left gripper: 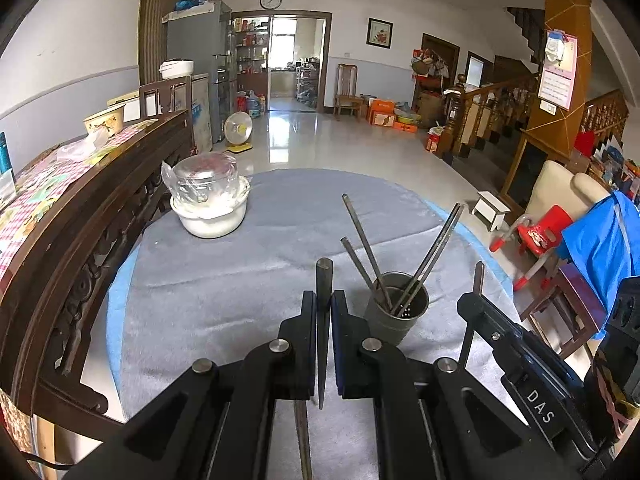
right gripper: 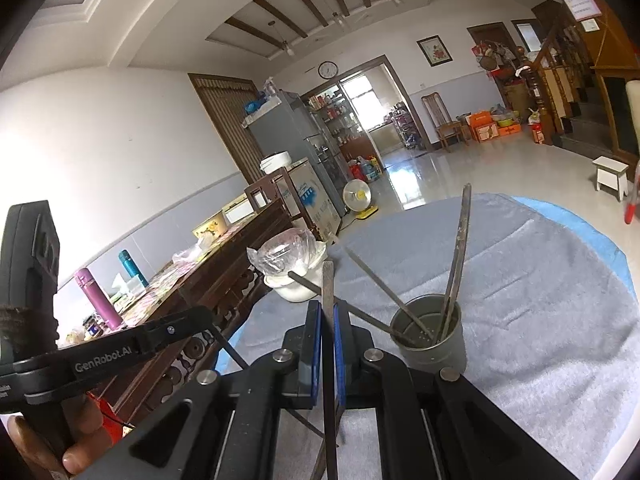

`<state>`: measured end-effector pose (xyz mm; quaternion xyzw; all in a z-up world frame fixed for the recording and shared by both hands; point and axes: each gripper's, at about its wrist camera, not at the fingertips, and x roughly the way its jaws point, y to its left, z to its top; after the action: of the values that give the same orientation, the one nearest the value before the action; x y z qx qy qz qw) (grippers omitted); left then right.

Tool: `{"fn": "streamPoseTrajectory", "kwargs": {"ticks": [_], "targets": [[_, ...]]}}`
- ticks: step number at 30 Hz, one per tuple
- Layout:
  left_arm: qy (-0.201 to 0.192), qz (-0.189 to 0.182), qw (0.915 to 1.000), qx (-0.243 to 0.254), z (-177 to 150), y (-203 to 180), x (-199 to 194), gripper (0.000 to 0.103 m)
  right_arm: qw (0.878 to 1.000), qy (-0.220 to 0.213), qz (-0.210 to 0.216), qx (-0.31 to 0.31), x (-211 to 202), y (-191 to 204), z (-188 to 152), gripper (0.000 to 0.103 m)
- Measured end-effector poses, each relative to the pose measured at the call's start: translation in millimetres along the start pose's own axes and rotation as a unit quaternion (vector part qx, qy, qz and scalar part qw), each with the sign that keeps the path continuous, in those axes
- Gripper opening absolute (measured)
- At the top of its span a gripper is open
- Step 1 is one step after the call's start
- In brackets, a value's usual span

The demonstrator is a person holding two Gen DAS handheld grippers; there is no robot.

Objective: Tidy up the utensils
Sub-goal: 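Lower both grippers' chopsticks into the grey cup and open both grippers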

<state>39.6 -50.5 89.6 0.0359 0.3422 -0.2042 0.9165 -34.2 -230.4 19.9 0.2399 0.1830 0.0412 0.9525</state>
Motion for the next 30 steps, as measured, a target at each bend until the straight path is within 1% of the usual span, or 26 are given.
{"fn": "streamPoseTrajectory", "kwargs": {"ticks": [8, 12, 15, 17, 22, 27, 30], "targets": [[0.005, -0.004, 1.0, 0.003, 4.9, -6.4, 4.8, 0.007, 1.0, -0.004, -0.008, 0.014, -2.4, -16.9, 6.7, 0.007], [0.024, -0.022, 0.9994, -0.009, -2.2, -0.8, 13.1, 0.007, 0.999, 0.005, -0.009, 0.037, -2.8, -33.6, 4.9, 0.007], [0.049, -0.046, 0.9974, -0.024, -9.3, 6.1, 20.5, 0.007, 0.998, 0.017, 0.004, 0.067, -2.2, -48.1, 0.1, 0.007], [0.057, -0.055, 0.9963, -0.033, -15.1, 10.1, 21.2, 0.007, 0.996, 0.023, 0.007, 0.08, -2.1, -54.9, -3.4, 0.007], [0.063, -0.062, 0.9949, -0.048, -23.5, 19.2, 19.5, 0.007, 0.995, 0.029, 0.005, 0.092, -0.4, -64.3, -8.8, 0.007], [0.07, -0.057, 0.994, -0.061, -25.8, 27.2, 28.0, 0.007, 0.993, 0.044, 0.018, 0.106, 5.8, -65.9, -15.1, 0.007], [0.064, -0.06, 0.9941, -0.065, -24.8, 29.9, 24.5, 0.007, 0.993, 0.051, 0.019, 0.106, 8.8, -64.9, -19.9, 0.007]]}}
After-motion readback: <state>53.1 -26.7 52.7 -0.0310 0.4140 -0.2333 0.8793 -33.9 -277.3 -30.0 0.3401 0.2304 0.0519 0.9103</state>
